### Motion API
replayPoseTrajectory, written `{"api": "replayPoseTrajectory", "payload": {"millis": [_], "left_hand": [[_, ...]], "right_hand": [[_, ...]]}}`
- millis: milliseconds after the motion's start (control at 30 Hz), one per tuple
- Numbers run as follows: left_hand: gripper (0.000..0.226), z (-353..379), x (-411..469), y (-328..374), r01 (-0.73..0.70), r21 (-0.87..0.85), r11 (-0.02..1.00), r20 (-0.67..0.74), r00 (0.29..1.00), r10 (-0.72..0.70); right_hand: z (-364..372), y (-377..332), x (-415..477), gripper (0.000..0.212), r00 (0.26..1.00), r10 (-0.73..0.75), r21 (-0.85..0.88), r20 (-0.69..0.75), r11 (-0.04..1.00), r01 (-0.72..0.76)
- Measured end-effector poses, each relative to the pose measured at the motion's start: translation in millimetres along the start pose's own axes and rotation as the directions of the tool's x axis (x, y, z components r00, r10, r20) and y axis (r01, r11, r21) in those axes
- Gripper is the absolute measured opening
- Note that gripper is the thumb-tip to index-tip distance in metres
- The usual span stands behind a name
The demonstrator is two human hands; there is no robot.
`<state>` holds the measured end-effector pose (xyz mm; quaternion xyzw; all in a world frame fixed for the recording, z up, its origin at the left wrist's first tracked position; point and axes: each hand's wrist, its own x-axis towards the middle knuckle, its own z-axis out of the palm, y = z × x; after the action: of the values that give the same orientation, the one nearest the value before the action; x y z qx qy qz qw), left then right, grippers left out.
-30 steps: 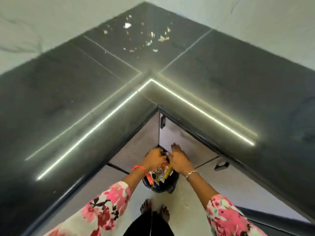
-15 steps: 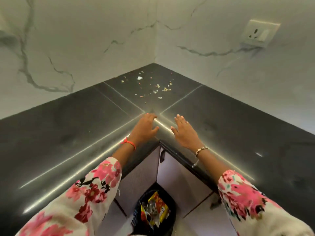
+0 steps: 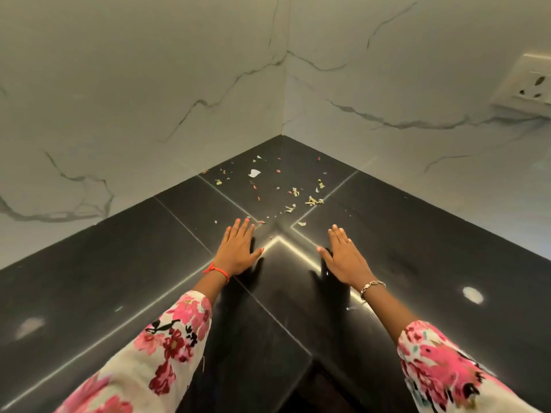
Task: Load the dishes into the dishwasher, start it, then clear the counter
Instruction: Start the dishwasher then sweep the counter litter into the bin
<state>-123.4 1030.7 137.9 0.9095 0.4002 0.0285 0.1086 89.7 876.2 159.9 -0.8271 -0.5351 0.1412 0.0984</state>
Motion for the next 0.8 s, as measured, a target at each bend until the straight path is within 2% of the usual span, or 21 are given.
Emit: {"api": "replayPoseTrajectory", "payload": {"millis": [100, 467, 567, 667, 733, 800], "left_hand": [[0.071, 0, 38, -21, 0.049, -0.016, 0.999, -0.020, 0.999, -0.049], [0.068, -7, 154, -86, 0.169, -0.009, 0.986, -0.019, 0.985, -0.169], [0.078, -2, 167, -99, 0.158, -0.021, 0.987, -0.020, 0.987, -0.158], [0.088, 7, 167, -103, 0.144, -0.017, 0.989, -0.096, 0.985, -0.145], [0.086, 10, 168, -105, 0.147, -0.039, 0.988, -0.118, 0.981, -0.151], [0.083, 11, 169, -107, 0.147, -0.072, 0.987, -0.135, 0.979, -0.155]], "right_hand": [[-3, 4, 44, 0.068, 1.000, 0.009, 0.039, 0.001, 0.999, -0.009], [-26, 48, 204, 0.070, 1.000, -0.015, 0.041, -0.016, 0.999, 0.016], [-24, 56, 241, 0.072, 1.000, 0.021, 0.038, 0.006, 0.999, -0.021], [-7, 45, 261, 0.077, 0.999, 0.051, -0.068, -0.005, 0.996, -0.051], [7, 26, 254, 0.078, 0.999, -0.020, -0.096, -0.034, 0.995, 0.016], [18, 2, 233, 0.077, 0.982, -0.191, -0.034, -0.016, 0.981, 0.190]]}}
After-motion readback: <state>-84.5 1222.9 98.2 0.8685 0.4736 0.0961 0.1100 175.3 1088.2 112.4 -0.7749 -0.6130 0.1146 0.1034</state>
